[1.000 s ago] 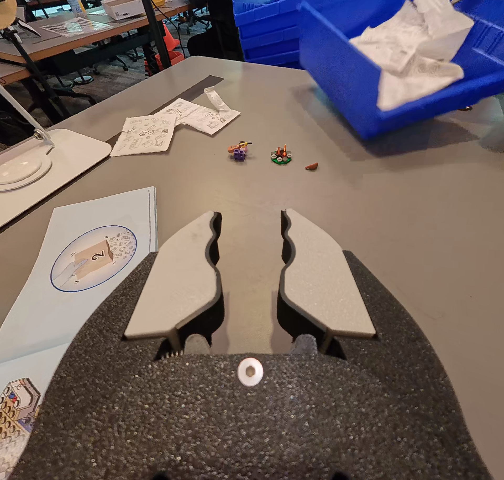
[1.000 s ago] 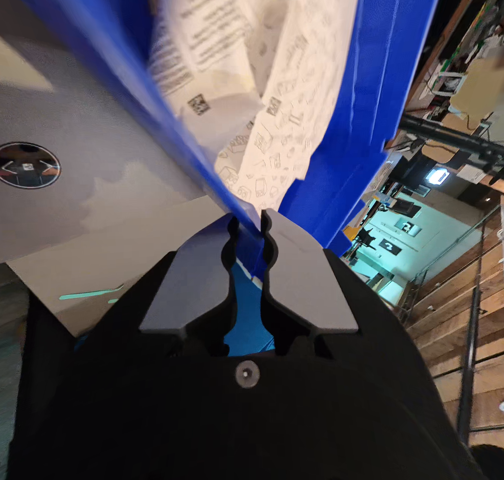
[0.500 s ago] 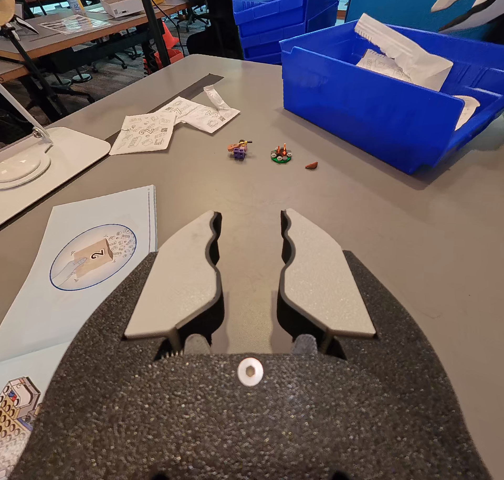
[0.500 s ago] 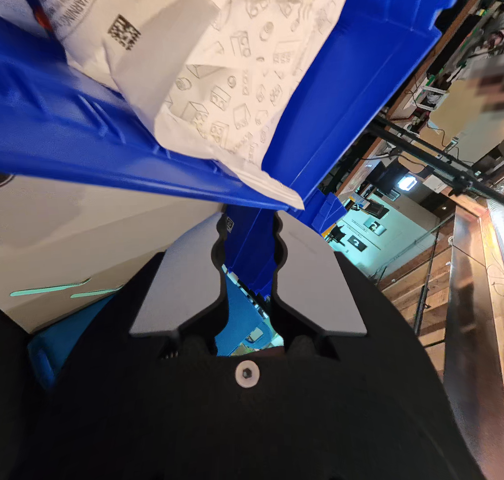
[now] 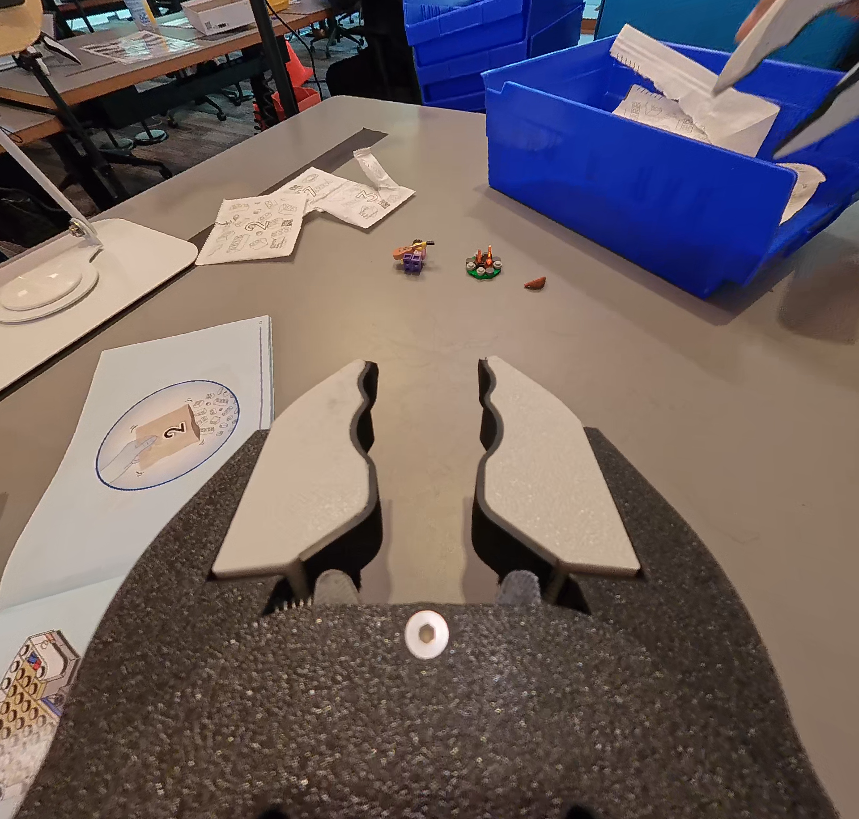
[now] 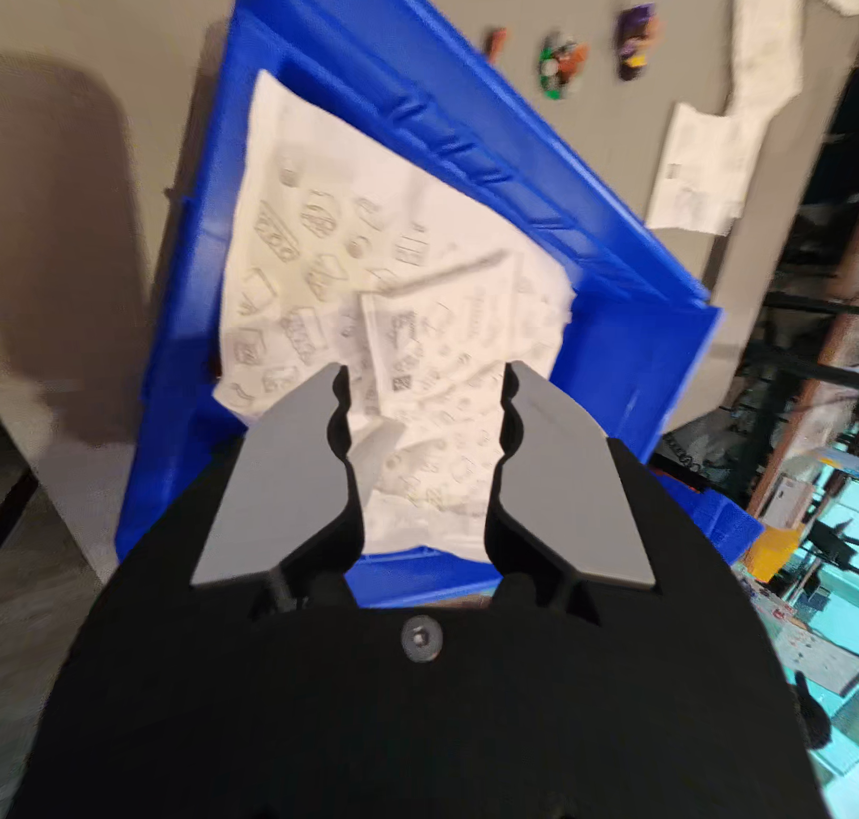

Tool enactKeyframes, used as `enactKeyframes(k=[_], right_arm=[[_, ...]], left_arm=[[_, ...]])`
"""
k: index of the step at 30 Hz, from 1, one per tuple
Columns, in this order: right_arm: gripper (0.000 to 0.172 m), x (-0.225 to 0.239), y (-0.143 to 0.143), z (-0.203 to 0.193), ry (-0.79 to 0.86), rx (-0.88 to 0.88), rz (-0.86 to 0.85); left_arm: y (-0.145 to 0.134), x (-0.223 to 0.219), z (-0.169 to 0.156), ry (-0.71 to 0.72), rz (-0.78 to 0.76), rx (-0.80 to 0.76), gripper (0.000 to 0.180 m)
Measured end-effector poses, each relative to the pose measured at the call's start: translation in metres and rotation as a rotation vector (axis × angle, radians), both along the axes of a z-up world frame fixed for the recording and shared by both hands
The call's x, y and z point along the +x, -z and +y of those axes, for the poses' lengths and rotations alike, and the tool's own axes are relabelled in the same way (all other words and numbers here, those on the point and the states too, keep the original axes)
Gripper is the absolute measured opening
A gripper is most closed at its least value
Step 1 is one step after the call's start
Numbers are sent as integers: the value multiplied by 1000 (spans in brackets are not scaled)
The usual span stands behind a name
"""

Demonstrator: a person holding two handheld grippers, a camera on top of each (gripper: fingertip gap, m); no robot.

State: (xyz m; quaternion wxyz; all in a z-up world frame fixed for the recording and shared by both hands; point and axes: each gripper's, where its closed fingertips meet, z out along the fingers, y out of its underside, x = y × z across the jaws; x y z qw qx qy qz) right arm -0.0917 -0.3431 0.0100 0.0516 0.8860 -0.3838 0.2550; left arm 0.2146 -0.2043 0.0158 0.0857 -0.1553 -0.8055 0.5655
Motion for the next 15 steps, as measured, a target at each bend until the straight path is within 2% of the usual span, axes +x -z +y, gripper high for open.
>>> enactKeyframes(k=[5, 6, 8, 9, 11, 15], right_arm=[[66, 3, 40, -17, 45, -103, 205], [59, 2, 44, -24, 51, -131, 229], [29, 4, 49, -31, 37, -148, 245], [18, 5, 50, -34, 34, -147, 244], [10, 9, 44, -40, 31, -150, 226], [6, 21, 8, -57, 74, -168, 118]], left_arm=[[-3, 1, 2, -1, 6, -9, 42], [-4, 1, 2, 0, 10, -12, 42], [-5, 1, 3, 1, 12, -17, 42], [-6, 2, 3, 0, 12, -19, 42], [-8, 3, 4, -1, 16, -23, 42], [-10, 4, 5, -3, 26, -31, 42]])
